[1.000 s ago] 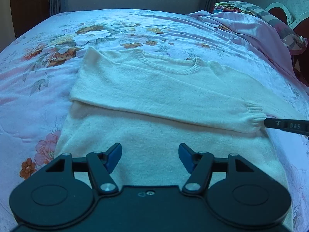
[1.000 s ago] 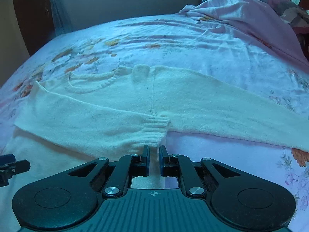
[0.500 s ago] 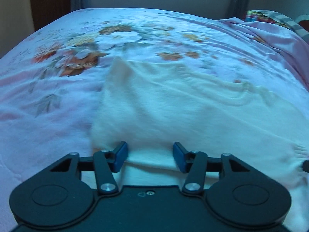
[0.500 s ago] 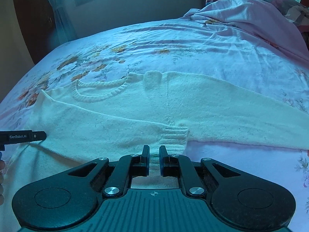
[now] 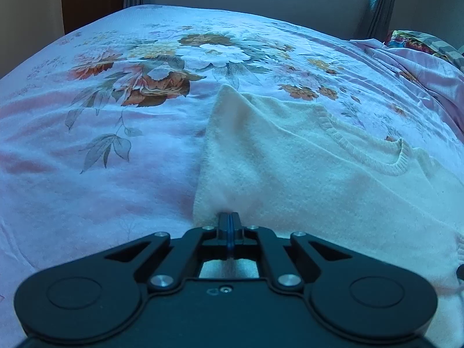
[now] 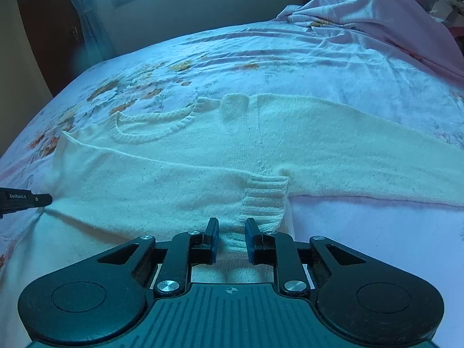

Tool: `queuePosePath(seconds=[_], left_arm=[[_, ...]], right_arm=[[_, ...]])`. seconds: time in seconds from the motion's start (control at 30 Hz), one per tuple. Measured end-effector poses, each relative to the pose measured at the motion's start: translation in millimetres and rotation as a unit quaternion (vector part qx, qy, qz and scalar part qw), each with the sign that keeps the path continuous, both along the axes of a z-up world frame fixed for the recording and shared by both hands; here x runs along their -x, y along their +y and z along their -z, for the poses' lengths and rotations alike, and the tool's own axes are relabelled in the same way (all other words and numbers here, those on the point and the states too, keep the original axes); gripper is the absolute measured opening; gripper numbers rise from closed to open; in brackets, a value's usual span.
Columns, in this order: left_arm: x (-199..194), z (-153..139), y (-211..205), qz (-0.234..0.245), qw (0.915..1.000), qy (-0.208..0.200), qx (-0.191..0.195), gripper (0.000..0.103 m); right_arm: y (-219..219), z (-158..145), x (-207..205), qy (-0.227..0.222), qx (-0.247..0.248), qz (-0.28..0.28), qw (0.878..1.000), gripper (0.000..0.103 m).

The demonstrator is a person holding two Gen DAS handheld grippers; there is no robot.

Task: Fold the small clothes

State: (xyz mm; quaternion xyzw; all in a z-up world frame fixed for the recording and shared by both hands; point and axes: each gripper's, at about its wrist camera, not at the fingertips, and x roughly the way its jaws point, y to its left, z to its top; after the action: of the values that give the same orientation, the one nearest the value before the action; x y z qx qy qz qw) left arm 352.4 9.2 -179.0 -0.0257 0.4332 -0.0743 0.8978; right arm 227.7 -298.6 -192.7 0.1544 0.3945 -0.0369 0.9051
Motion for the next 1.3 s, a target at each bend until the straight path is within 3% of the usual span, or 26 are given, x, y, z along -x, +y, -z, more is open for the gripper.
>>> queuePosePath(seconds=[0.03, 0.07, 0.1, 0.13, 0.17, 0.2, 0.47, 0.57, 0.73, 0.87, 0.97, 1.1, 1.2, 1.3], left_arm=[[0, -3, 2, -0.001, 1.0, 0.004, 0.006, 0.003], [2, -6, 3, 0.0, 0.9999, 0.009, 0.008, 0.002], [6, -10, 3, 0.005, 0.9999, 0.01, 0.006, 0.004], [12, -14, 3, 0.009, 0.9999, 0.008, 0.004, 0.014], [19, -19, 3, 0.012, 0.9999, 0.006, 0.006, 0.026], [25, -24, 4, 0.016, 0.9998, 0.005, 0.012, 0.026], [43, -25, 10, 0.016, 0.9964, 0.043, 0.072, 0.022], [35, -20, 18, 0.0, 0.9933, 0.046, 0.106, 0.022], [10, -7, 22, -0.029, 0.9874, 0.053, 0.146, 0.01], [0, -7, 26, -0.058, 0.9887, 0.021, 0.136, 0.0], [-2, -11, 33, -0.081, 0.9904, -0.003, 0.112, 0.0], [-6, -3, 49, -0.099, 0.9902, 0.01, 0.098, 0.0], [2, -2, 60, -0.1, 0.9848, 0.038, 0.137, 0.0], [19, -13, 57, -0.079, 0.9869, 0.033, 0.137, 0.006]], right_arm=[[0, -4, 5, -0.009, 0.002, 0.003, 1.0, 0.022], [-1, -8, 9, -0.016, 0.007, 0.006, 1.0, 0.035], [-2, -11, 12, -0.016, 0.009, 0.009, 1.0, 0.055], [-3, -12, 15, -0.015, 0.006, 0.012, 1.0, 0.058], [-3, -13, 19, -0.014, 0.002, 0.011, 1.0, 0.059], [-1, -14, 21, -0.012, 0.002, 0.008, 1.0, 0.058], [9, -6, 29, 0.008, -0.018, 0.005, 1.0, 0.058], [12, -5, 28, 0.01, -0.016, 0.003, 1.0, 0.058], [11, -3, 24, 0.009, -0.018, 0.008, 1.0, 0.058], [9, -3, 21, 0.006, -0.016, 0.013, 1.0, 0.058], [12, -8, 20, -0.008, -0.003, 0.013, 1.0, 0.058], [15, -13, 17, -0.024, 0.01, 0.013, 1.0, 0.058], [11, -12, 15, -0.014, 0.012, 0.021, 1.0, 0.058], [5, -12, 22, -0.015, 0.001, 0.023, 1.0, 0.058]])
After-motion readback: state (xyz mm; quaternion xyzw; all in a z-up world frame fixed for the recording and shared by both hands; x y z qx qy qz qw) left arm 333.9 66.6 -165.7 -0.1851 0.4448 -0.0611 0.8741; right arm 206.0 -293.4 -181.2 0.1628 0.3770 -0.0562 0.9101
